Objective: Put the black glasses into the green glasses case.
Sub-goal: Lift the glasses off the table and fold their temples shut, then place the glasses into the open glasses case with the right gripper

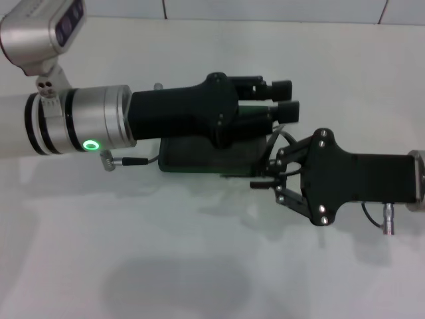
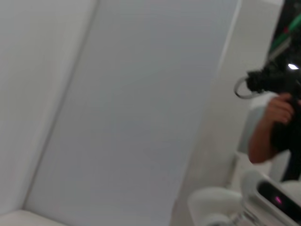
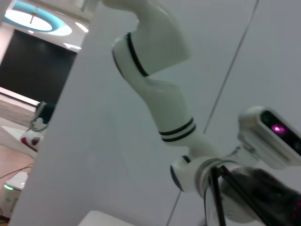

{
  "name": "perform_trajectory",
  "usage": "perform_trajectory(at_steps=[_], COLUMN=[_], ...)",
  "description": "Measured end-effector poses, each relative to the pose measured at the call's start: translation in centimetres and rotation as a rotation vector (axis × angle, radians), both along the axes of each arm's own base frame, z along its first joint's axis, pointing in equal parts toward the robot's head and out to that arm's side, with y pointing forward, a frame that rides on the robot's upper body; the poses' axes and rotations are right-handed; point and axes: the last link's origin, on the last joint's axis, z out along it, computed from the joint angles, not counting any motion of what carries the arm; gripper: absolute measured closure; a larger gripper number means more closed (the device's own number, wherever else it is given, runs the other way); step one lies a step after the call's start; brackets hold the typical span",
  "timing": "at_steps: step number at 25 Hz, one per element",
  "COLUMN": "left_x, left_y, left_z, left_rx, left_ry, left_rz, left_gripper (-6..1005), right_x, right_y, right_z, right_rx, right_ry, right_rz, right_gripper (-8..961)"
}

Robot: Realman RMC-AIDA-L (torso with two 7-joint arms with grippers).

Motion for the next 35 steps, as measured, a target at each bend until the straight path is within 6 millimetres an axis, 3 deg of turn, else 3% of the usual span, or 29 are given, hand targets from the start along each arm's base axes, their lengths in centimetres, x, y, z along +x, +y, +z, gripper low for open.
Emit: perform_trajectory(at_steps=[9, 17, 20, 25, 29, 35], left_x=[0.0, -1.4, -3.6, -5.3, -5.6, -5.4], left_y=[-0.2, 0.8, 1.7, 1.9, 2.2, 2.3], left_z=[-0.3, 1.4, 2.3, 3.2, 3.3, 3.1], left_rx=[0.006, 0.197, 0.35, 0.403, 0.411, 0.399], left_ry=[0.033, -0.054, -0.046, -0.034, -0.028, -0.024], left_rz=[-0.054, 0.051, 0.165, 0.241, 0.271, 0.272], left_gripper=[590, 591, 591, 591, 591, 591], right_x=[0.2, 1.6, 1.6, -0.4, -2.0, -2.9], right_y=[0.2, 0.0, 1.1, 3.0, 3.9, 3.5], right_z=[0.1, -0.7, -1.7, -4.6, -6.6, -8.7], right_rx=[0.014, 0.081, 0.179, 0.338, 0.441, 0.444], right_ry=[-0.008, -0.086, -0.139, -0.27, -0.384, -0.458], right_rz=[-0.012, 0.009, -0.038, -0.132, -0.215, -0.215], right_gripper=[776, 767, 763, 757, 752, 745])
